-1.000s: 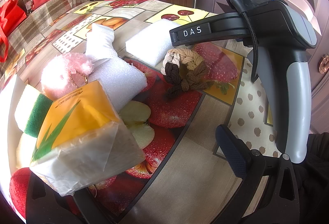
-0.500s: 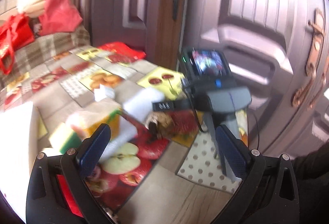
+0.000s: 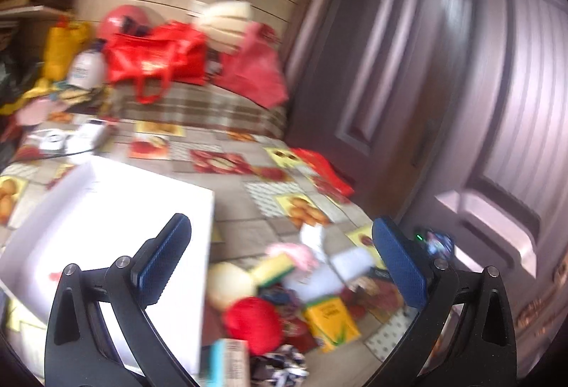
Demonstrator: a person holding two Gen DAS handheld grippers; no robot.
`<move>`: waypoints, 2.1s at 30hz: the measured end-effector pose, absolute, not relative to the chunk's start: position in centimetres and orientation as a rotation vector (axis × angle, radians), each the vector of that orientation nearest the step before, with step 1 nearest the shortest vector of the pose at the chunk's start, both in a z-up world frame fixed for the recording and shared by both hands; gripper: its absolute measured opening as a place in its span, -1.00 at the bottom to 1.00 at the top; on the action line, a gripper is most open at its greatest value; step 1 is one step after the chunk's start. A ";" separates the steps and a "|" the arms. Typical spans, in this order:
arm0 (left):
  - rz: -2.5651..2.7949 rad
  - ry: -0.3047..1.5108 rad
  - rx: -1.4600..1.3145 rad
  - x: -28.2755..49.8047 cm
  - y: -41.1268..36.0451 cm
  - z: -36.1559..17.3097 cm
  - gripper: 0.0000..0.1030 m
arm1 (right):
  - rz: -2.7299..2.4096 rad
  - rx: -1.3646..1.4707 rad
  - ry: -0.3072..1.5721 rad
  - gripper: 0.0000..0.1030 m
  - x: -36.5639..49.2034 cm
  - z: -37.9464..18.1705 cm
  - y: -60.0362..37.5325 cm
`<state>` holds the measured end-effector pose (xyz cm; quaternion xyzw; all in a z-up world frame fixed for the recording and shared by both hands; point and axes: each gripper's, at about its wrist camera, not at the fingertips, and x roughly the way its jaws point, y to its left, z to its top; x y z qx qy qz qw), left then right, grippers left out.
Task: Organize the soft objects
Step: 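Move the left tool toward the teal tissue pack while the right tool approaches the yellow tissue pack, then close the left gripper on the teal tissue pack while the right gripper grasps the yellow tissue pack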
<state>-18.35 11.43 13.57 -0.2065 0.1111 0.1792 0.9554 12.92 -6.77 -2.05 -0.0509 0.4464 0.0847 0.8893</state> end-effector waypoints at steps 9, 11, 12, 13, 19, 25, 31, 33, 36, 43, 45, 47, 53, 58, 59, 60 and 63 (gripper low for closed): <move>0.533 0.196 -0.424 -26.5 15.0 12.1 0.99 | 0.176 -0.106 0.927 1.00 12.9 -2.1 -6.8; 0.537 0.244 -0.377 -27.1 14.5 11.2 0.99 | 0.176 -0.106 0.927 1.00 12.9 -2.1 -6.8; 0.520 0.280 -0.360 -26.9 14.1 10.8 0.99 | 0.176 -0.106 0.927 1.00 12.9 -2.0 -6.8; 0.489 0.331 -0.337 -26.5 13.4 10.0 0.99 | 0.176 -0.106 0.927 1.00 12.9 -2.1 -6.8; 0.398 0.537 -0.190 -23.3 9.0 6.1 0.99 | 0.175 -0.108 0.927 1.00 12.9 -2.1 -6.8; 0.321 0.620 -0.194 -22.3 7.0 4.0 0.94 | 0.176 -0.105 0.928 1.00 13.0 -2.1 -7.0; 0.312 0.679 -0.193 -20.9 7.1 3.0 0.90 | 0.176 -0.105 0.927 1.00 13.0 -2.1 -7.1; 0.300 0.694 -0.182 -20.4 6.8 2.5 0.90 | 0.177 -0.104 0.928 1.00 13.0 -2.1 -7.1; 0.295 0.713 -0.182 -19.9 6.9 2.1 0.70 | 0.173 -0.102 0.927 1.00 13.0 -2.1 -7.0; 0.288 0.754 -0.169 -19.2 6.8 1.6 0.09 | 0.347 -0.083 0.897 1.00 12.2 -1.5 -8.0; 0.282 0.763 -0.152 -18.9 6.3 1.6 0.05 | 0.452 0.035 0.836 1.00 11.2 -0.4 -9.9; 0.296 0.771 -0.129 -18.6 5.9 1.5 0.05 | 0.564 0.104 0.678 1.00 9.1 1.6 -11.6; 0.333 0.791 -0.129 -17.6 6.6 0.9 -0.43 | 1.025 -0.124 0.482 1.00 2.7 4.7 -10.7; 0.332 0.780 -0.117 -18.0 6.4 0.9 -0.48 | 1.163 -0.340 0.590 0.98 -0.8 2.7 -7.4; 0.332 0.779 -0.117 -18.1 6.4 0.9 -0.48 | 1.169 -0.376 0.587 0.88 -1.2 2.4 -6.9; 0.332 0.778 -0.117 -18.2 6.5 0.9 -0.48 | 1.171 -0.425 0.582 0.80 -2.0 2.2 -6.1; 0.333 0.768 -0.122 -18.4 6.6 1.0 -0.48 | 1.172 -0.528 0.610 0.46 -2.8 0.8 -3.6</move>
